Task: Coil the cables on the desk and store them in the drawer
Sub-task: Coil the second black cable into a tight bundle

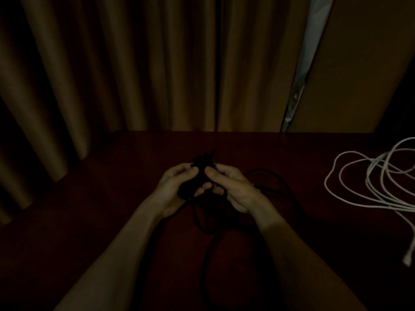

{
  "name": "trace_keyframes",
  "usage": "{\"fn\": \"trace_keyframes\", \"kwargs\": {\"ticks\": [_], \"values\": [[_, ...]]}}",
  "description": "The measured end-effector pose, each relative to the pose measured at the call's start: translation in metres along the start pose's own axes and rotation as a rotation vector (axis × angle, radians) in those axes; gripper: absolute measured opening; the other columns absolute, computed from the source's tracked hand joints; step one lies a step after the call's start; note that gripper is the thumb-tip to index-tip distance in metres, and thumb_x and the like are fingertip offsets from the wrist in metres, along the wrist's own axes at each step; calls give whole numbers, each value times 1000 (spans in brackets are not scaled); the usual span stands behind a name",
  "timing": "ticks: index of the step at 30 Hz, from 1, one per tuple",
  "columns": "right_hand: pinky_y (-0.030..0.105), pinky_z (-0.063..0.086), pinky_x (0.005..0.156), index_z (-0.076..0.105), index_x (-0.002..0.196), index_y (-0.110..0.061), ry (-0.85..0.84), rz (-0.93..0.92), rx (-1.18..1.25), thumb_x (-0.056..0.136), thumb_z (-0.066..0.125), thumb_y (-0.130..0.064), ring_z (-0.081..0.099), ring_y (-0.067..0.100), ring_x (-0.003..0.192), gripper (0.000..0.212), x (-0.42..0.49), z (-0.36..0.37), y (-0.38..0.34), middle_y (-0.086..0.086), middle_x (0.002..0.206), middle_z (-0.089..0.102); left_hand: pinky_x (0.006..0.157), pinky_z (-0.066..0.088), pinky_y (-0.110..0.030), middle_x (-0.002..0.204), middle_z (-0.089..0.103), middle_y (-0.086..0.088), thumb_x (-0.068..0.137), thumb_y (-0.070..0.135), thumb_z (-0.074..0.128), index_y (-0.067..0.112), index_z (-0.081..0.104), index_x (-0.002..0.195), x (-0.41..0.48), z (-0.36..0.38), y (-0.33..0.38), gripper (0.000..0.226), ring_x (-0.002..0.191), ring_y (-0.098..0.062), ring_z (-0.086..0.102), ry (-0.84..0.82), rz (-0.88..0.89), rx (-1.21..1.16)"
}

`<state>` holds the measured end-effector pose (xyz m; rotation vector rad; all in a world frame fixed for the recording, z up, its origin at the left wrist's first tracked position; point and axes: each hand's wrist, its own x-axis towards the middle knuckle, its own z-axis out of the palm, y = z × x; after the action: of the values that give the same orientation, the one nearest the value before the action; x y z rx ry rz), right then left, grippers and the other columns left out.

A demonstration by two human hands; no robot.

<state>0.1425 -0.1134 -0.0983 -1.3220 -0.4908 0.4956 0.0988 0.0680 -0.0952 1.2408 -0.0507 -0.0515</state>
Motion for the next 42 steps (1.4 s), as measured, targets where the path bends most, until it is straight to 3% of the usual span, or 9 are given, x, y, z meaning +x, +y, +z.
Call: {"fn": "trace_keyframes", "kwargs": {"ticks": [6, 12, 18, 23, 27, 30, 33, 38, 42], "values": [[27, 57, 75, 75, 117, -10, 149, -58, -26, 94, 75, -27, 74, 25, 91, 28, -2, 8, -2, 10, 101, 78, 93, 60, -39, 115, 77, -6, 97, 9, 68, 14, 71, 123, -2, 6, -10, 26, 109, -25, 74, 117, 177, 358], [20, 58, 71, 78, 113, -7, 172, -61, -38, 94, 75, -32, 77, 20, 97, 32, -5, 16, -5, 9, 106, 79, 81, 55, -16, 115, 70, 13, 89, 25, 80, 22, 65, 124, -6, 11, -15, 38, 102, 8, 67, 277, 373, 599], [24, 51, 81, 78, 116, -20, 120, -15, -150, 98, 65, -48, 65, 12, 88, 36, -3, 11, -2, 0, 88, 67, 71, 60, -28, 103, 77, -12, 93, 25, 73, 3, 72, 111, -10, 8, -8, 29, 83, -20, 75, 262, 180, 202], [24, 51, 78, 75, 108, -11, 129, -25, -118, 91, 71, -45, 63, 10, 89, 38, 0, 7, -2, -7, 89, 72, 59, 48, -22, 89, 69, -8, 100, 37, 55, 5, 70, 115, -15, 10, 0, 38, 64, -14, 58, 81, 67, -26], [17, 47, 62, 70, 102, -14, 129, -28, -93, 82, 73, -51, 60, 1, 66, 42, 1, 8, -1, -7, 83, 69, 51, 42, -19, 85, 65, -5, 105, 37, 45, 10, 69, 115, -16, 13, 2, 37, 59, -13, 51, -25, 19, -54], [18, 44, 57, 71, 107, -10, 85, 37, -82, 92, 68, -51, 58, 4, 62, 43, 0, 9, 2, -7, 80, 69, 57, 40, -25, 84, 67, -5, 104, 38, 46, 10, 70, 112, -15, 14, 1, 38, 61, -15, 52, -15, 6, -40], [21, 44, 59, 72, 123, -8, 28, 15, -104, 94, 64, -58, 51, 15, 64, 58, 0, 11, 5, 14, 93, 63, 63, 38, -30, 86, 70, -4, 105, 40, 45, 12, 71, 109, -14, 11, 1, 39, 63, -18, 54, 8, 6, 40], [25, 58, 71, 71, 116, 8, 91, -94, -37, 101, 62, -38, 66, 23, 73, 49, -3, 17, 5, 13, 80, 68, 75, 49, -40, 90, 76, -8, 109, 43, 42, 13, 73, 112, -11, 12, -5, 44, 70, -23, 65, 196, 78, 233], [34, 63, 79, 65, 109, 18, 216, -113, -45, 94, 73, -34, 75, 33, 97, 55, -3, 19, 3, 27, 106, 74, 94, 57, -31, 121, 70, 4, 105, 37, 57, 25, 62, 130, -11, 9, -13, 29, 105, -9, 68, 410, 322, 551]]}}
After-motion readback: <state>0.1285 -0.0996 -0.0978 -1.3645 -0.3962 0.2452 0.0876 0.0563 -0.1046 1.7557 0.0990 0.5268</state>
